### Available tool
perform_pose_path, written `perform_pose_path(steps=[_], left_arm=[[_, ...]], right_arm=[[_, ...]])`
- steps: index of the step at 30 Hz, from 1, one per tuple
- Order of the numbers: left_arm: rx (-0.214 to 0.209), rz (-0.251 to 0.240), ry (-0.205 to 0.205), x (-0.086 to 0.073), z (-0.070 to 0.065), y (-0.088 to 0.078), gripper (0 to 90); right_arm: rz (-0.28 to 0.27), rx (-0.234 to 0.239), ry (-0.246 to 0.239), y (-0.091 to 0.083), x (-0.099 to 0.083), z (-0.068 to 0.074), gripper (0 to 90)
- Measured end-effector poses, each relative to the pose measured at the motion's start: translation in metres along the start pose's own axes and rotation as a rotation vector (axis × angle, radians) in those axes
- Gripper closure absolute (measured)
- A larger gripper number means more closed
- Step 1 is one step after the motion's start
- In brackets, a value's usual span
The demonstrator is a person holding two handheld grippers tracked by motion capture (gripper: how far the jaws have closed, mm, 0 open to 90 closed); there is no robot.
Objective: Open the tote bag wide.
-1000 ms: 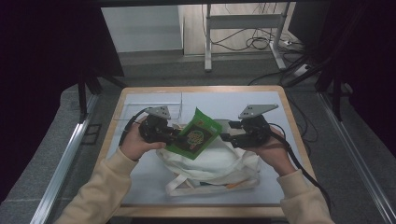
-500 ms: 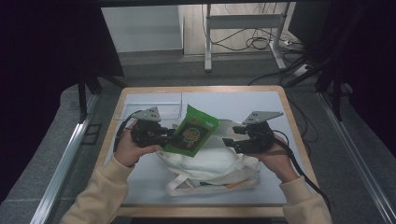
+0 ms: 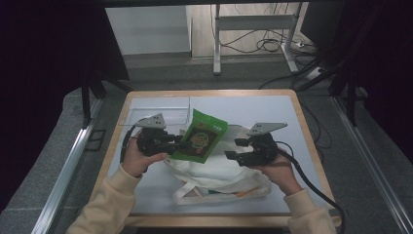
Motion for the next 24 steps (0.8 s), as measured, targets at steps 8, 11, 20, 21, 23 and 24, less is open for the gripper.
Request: perform_pose_path(steps=[8,11,20,21,23,24], left_arm=[[0.007,0.0,-0.007,-0.005,-0.001,0.007,71.9],[0.012,-0.009,-0.01,-0.005,-0.003,0.01,71.9],[0.0,-0.039,-0.012,-0.001,-0.012,0.02,71.9],[-0.003,-0.041,-0.01,-0.001,-0.013,0.021,71.9],[-0.013,-0.05,-0.012,0.0,-0.014,0.022,71.9],[-0.022,-0.052,-0.013,0.0,-0.015,0.023,71.9]], right_arm=[[0.014,0.006,0.008,0.012,-0.008,0.002,39.0],[0.017,0.011,0.014,0.016,-0.01,0.003,39.1],[0.028,0.046,0.012,0.029,-0.015,0.01,40.0],[0.031,0.051,0.013,0.03,-0.016,0.011,40.1],[0.035,0.063,0.01,0.033,-0.017,0.013,40.0],[0.034,0.071,0.013,0.034,-0.016,0.014,40.1]])
Point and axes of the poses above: each handheld gripper's, and its own axes: y roughly forward along the jaws, x roughly out of its top, z roughly to its left, the point moved 10 cm from there along y, roughly forward along the jaws, and after that the axes turned 11 degrees about x, right-handed, at the moved point
